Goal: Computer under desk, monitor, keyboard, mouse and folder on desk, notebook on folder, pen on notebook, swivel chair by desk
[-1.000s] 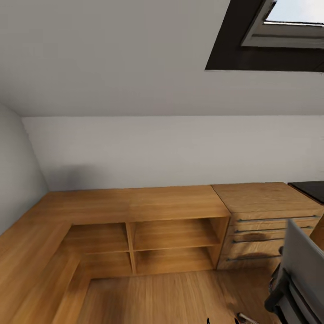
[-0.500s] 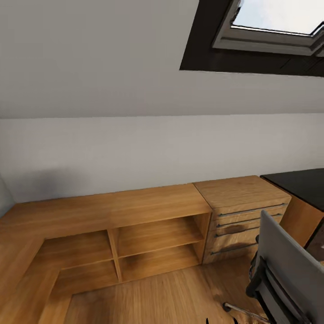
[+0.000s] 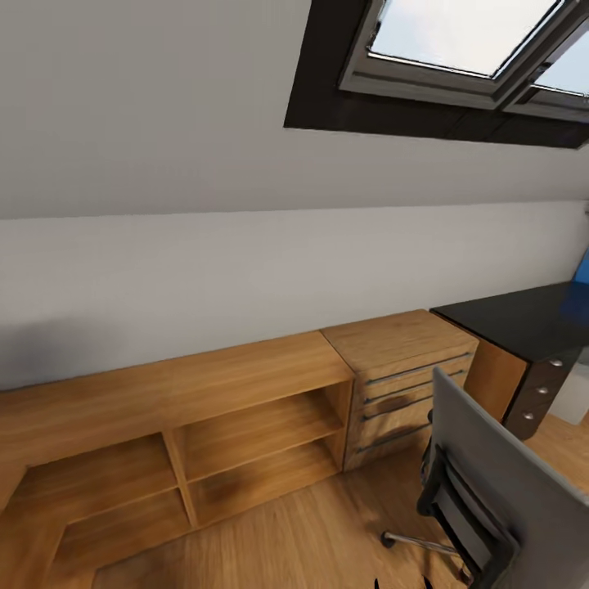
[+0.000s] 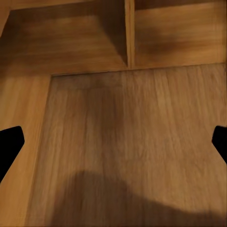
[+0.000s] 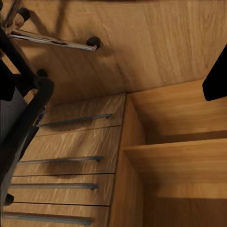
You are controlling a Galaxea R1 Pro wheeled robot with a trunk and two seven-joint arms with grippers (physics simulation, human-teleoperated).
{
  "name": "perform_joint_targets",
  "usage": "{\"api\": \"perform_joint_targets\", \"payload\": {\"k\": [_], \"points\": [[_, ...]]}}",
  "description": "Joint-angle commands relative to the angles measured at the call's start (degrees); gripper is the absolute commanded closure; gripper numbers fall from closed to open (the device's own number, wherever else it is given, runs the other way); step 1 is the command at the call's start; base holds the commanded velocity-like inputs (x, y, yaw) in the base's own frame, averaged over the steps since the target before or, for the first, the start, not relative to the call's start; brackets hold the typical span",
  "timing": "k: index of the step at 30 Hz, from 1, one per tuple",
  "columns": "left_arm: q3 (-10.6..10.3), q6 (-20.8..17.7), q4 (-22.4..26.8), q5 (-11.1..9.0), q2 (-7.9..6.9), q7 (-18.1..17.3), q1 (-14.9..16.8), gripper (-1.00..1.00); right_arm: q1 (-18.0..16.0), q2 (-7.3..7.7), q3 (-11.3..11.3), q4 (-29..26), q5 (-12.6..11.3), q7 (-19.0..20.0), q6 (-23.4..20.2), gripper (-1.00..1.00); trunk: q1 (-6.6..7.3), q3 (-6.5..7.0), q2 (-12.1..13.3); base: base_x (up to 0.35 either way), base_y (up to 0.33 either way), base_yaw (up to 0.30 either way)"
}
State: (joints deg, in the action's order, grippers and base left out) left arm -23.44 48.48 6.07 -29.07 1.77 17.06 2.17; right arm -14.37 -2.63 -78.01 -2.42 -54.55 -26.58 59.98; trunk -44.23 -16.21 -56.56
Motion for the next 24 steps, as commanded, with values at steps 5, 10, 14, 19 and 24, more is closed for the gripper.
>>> {"api": "perform_joint_targets", "payload": {"k": [5, 10, 14, 19, 24], "points": [[-0.48, 0.12, 0.01, -0.28, -0.01, 0.35, 0.03, -1.0, -0.05, -0.01, -0.48, -0.03, -0.03, -0.54, 0.02, -1.0, 0.0, -0.07, -0.05, 0.0, 0.051, -0.295], [-0.47, 0.12, 0.0, -0.28, -0.01, 0.35, 0.03, -1.0, -0.05, -0.01, -0.48, -0.04, -0.05, -0.55, 0.02, -1.0, 0.0, -0.07, -0.05, 0.0, 0.006, -0.296], [-0.47, 0.12, 0.03, -0.28, -0.01, 0.35, 0.03, -1.0, -0.05, -0.01, -0.48, -0.03, -0.05, -0.56, 0.02, -1.0, 0.0, -0.07, -0.05, 0.0, 0.03, -0.296], [-0.48, 0.12, 0.01, -0.28, -0.01, 0.35, 0.03, -1.0, -0.05, -0.01, -0.48, -0.02, -0.06, -0.57, 0.02, -1.0, 0.0, -0.07, -0.05, 0.0, 0.035, -0.296], [-0.47, 0.12, 0.03, -0.28, -0.01, 0.35, 0.03, -1.0, -0.05, -0.01, -0.48, -0.02, -0.04, -0.57, 0.02, -1.0, 0.0, -0.07, -0.05, 0.0, 0.009, -0.296]]}}
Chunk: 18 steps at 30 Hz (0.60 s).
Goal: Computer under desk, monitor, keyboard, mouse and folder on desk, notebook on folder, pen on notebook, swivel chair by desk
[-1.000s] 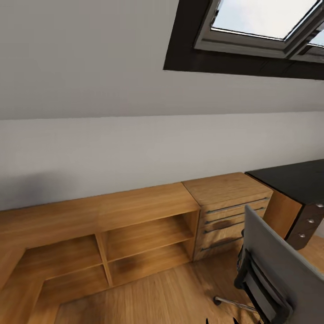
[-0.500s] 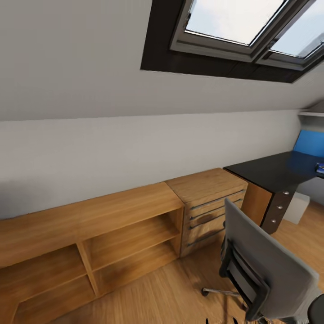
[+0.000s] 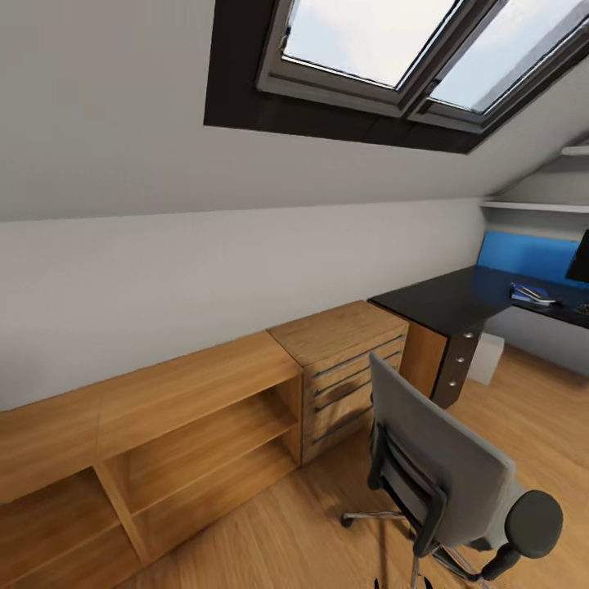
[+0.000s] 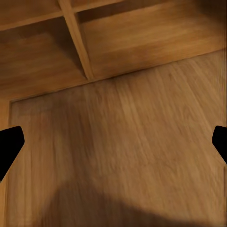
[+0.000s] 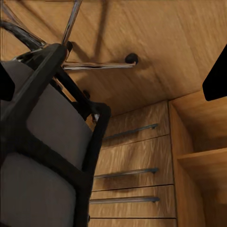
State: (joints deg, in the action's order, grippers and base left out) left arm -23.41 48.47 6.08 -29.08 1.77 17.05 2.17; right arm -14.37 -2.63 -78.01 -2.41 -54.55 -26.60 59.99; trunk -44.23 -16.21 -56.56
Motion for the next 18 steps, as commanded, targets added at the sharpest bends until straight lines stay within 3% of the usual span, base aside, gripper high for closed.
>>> {"api": "perform_joint_targets", "payload": {"k": [1, 18], "points": [[-0.5, 0.14, 0.0, -0.28, -0.01, 0.35, 0.02, -1.0, -0.04, -0.01, -0.48, -0.02, -0.03, -0.53, 0.01, -1.0, -0.01, -0.07, -0.05, 0.0, 0.002, -0.295], [-0.5, 0.14, -0.02, -0.28, -0.01, 0.35, 0.02, -1.0, -0.04, -0.01, -0.48, -0.05, -0.1, -0.56, 0.01, -1.0, -0.01, -0.11, -0.05, 0.0, 0.12, -0.293]]}}
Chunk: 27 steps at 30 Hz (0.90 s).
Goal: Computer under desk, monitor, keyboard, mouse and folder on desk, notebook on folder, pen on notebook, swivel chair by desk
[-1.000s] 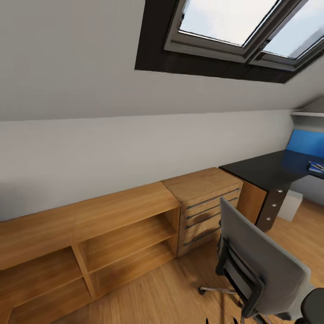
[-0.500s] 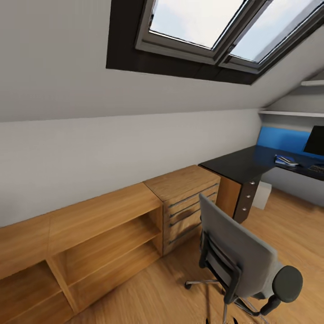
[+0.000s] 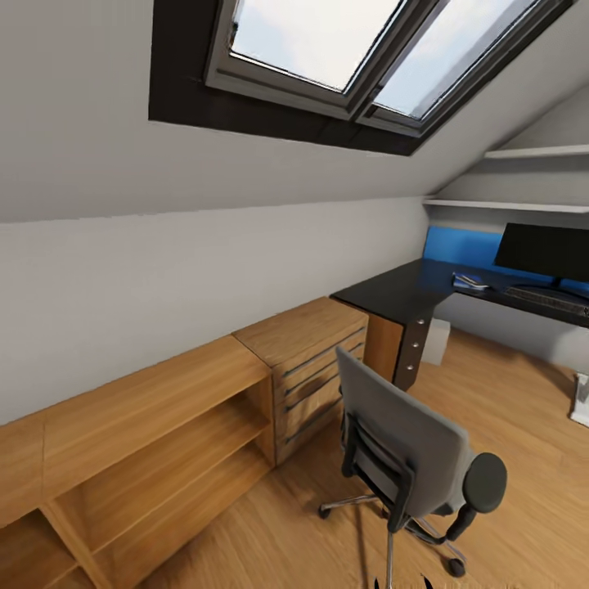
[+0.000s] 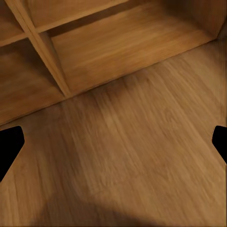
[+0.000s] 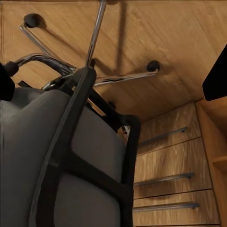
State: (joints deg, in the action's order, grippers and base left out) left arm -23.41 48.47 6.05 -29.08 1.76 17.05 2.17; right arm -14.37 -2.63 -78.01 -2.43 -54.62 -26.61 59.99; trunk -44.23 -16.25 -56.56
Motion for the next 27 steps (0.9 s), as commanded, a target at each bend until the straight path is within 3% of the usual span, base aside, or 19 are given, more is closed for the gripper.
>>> {"api": "perform_joint_targets", "payload": {"k": [1, 27], "points": [[-0.5, 0.13, 0.01, -0.28, -0.01, 0.35, 0.03, -1.0, -0.04, -0.01, -0.48, -0.03, -0.04, -0.55, 0.01, -1.0, 0.0, -0.1, -0.05, 0.0, 0.024, -0.256], [-0.5, 0.13, 0.04, -0.28, -0.01, 0.35, 0.03, -1.0, -0.04, -0.01, -0.55, -0.03, 0.03, -0.55, -1.05, -1.0, 0.0, -1.93, -0.05, 0.0, 0.003, -0.156]]}}
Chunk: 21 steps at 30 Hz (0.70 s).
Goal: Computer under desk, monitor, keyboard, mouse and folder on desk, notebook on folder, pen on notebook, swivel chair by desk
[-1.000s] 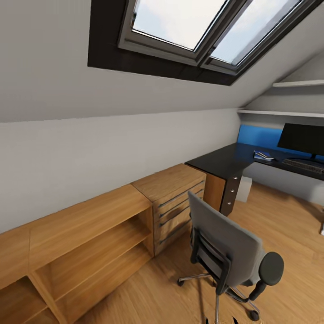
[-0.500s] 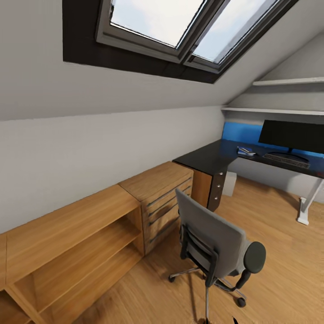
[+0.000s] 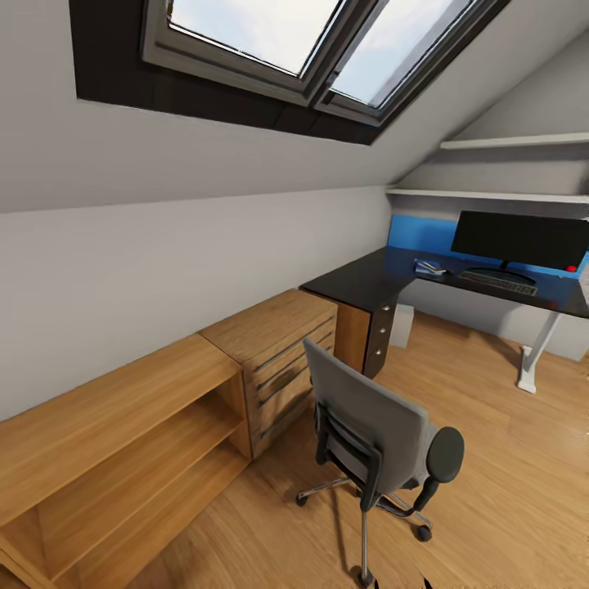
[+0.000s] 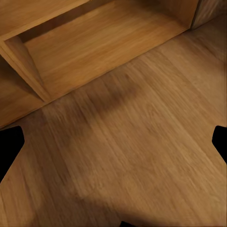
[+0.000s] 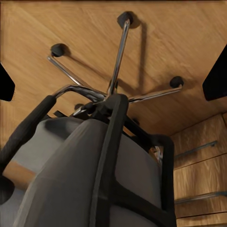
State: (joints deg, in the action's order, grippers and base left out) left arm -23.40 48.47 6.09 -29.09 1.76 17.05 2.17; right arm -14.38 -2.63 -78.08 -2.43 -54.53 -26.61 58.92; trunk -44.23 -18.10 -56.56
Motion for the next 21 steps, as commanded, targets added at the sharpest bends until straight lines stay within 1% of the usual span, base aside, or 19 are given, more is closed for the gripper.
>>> {"api": "perform_joint_targets", "payload": {"k": [1, 7, 11, 21], "points": [[-0.5, 0.14, 0.0, -0.26, 0.0, 0.35, 0.03, -1.0, -0.04, 0.0, -0.49, -0.03, -0.05, -0.54, 0.0, -1.0, 0.0, -0.15, -0.05, 0.0, 0.0, -0.141], [-0.51, 0.14, -0.02, -0.26, 0.0, 0.35, 0.03, -1.0, -0.04, 0.0, -0.49, -0.03, -0.05, -0.54, -0.07, -1.0, 0.0, -0.59, -0.05, 0.0, 0.0, -0.156], [-0.54, 0.14, -0.03, -0.26, 0.0, 0.35, 0.03, -1.0, -0.04, 0.0, -0.5, -0.03, -0.05, -0.54, -0.05, -1.0, 0.0, -0.78, -0.05, 0.0, 0.032, -0.213], [-0.57, 0.12, -0.03, -0.26, 0.0, 0.35, 0.03, -1.0, -0.04, 0.0, -0.53, 0.0, -0.05, -0.53, -0.09, -1.0, 0.0, -0.85, -0.05, 0.0, 0.134, -0.279]]}}
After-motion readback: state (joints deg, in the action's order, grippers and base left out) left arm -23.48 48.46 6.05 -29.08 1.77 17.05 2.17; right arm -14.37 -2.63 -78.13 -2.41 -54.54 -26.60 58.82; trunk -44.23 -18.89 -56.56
